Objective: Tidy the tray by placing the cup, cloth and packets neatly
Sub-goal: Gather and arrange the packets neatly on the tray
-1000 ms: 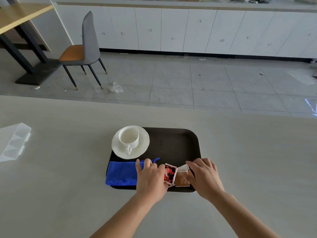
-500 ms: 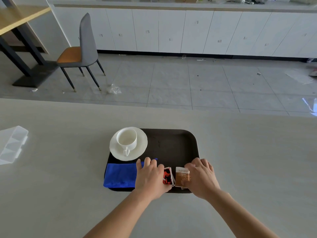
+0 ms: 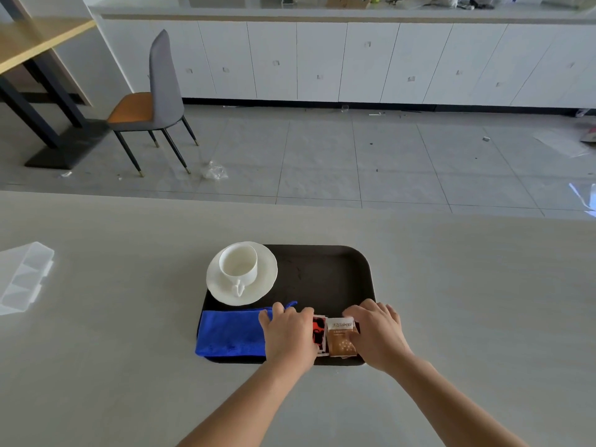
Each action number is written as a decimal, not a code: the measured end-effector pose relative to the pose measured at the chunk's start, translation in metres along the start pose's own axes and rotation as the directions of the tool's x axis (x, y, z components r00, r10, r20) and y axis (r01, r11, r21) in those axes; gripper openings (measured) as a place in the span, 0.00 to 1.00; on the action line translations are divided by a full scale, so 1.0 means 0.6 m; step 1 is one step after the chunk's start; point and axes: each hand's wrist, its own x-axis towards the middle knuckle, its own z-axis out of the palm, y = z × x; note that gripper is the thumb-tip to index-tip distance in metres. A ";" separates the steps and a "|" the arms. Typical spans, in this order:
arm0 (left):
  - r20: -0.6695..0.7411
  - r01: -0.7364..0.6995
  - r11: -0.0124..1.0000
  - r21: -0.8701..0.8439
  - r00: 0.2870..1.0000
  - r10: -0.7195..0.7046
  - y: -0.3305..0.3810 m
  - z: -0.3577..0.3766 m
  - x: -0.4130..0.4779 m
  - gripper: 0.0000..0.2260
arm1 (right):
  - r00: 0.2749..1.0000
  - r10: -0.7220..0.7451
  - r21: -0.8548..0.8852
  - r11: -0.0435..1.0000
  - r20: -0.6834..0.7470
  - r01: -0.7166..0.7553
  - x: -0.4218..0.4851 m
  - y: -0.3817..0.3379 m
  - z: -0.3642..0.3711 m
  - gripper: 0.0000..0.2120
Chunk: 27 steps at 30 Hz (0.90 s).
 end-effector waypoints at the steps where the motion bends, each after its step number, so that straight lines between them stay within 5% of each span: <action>1: 0.001 0.009 1.000 -0.018 1.000 -0.009 -0.002 0.003 0.000 0.26 | 1.000 0.003 0.005 1.000 -0.015 -0.003 -0.002 0.001 0.000 0.17; 6: -0.014 -0.022 0.999 -0.025 1.000 0.021 -0.014 0.014 -0.003 0.28 | 0.996 -0.053 -0.018 0.999 -0.071 0.052 -0.006 0.010 0.000 0.19; 13: 0.015 -0.049 0.998 0.026 0.999 0.049 -0.004 0.006 0.004 0.25 | 0.998 -0.048 -0.079 0.996 0.031 0.050 -0.003 0.008 -0.002 0.24; 22: 0.034 -0.010 0.998 -0.054 0.999 0.012 0.004 0.004 0.001 0.27 | 1.000 -0.027 -0.041 0.999 -0.007 0.027 -0.004 0.007 0.000 0.15; 27: 0.004 0.085 0.983 -0.165 0.996 -0.086 0.009 0.001 0.001 0.15 | 1.000 -0.014 -0.009 1.000 -0.012 0.014 0.000 0.004 -0.001 0.12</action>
